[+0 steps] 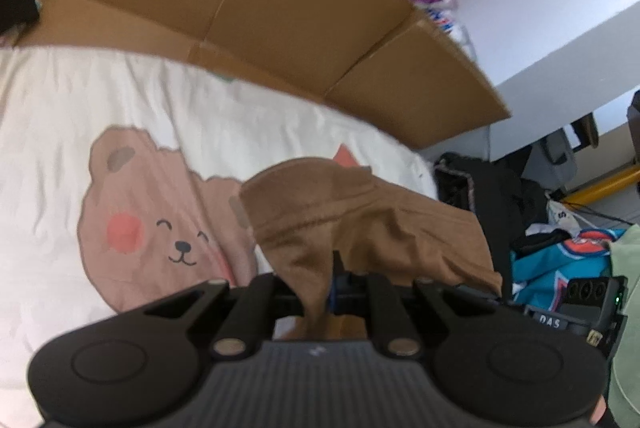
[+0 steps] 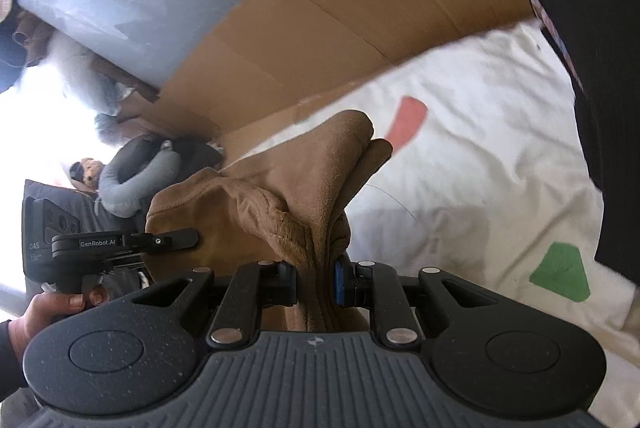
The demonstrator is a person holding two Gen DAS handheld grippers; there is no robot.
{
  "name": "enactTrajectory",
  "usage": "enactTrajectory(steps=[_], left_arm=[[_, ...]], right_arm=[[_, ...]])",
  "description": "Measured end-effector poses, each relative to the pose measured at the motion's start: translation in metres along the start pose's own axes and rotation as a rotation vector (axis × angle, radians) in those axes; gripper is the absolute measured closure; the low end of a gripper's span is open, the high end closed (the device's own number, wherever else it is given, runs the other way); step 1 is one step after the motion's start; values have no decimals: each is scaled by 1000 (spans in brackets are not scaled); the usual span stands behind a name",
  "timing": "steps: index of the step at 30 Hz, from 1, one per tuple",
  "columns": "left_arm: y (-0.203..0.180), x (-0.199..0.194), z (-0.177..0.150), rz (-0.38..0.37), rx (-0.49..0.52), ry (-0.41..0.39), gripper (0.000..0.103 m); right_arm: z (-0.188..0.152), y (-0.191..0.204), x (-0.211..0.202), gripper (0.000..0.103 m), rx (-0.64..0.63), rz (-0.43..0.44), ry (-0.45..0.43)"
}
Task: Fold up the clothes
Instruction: 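Lift the folded brown shirt off the sheet with both tools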
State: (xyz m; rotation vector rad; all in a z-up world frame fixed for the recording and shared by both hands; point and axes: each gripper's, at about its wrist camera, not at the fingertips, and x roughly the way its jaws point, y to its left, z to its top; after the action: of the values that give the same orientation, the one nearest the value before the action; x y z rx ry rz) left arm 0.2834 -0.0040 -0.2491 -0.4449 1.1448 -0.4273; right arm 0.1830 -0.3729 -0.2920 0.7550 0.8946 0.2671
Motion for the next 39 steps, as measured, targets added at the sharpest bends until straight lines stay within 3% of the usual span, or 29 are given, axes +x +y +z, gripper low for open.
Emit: enactTrajectory(steps=[10, 22, 31, 39], left_arm=[[-69, -73, 24, -31, 59, -120, 95], [-168, -155, 47, -75, 209, -235, 96], [-216, -208, 41, -91, 267, -284, 96], [-250, -228, 30, -106, 282, -319, 96]], right_arm=[[33, 57, -68, 88, -41, -15, -78], [82, 139, -170, 88, -183, -41, -203], [88, 183, -240, 88, -237, -38, -287], [92, 211, -279, 88, -290, -46, -299]])
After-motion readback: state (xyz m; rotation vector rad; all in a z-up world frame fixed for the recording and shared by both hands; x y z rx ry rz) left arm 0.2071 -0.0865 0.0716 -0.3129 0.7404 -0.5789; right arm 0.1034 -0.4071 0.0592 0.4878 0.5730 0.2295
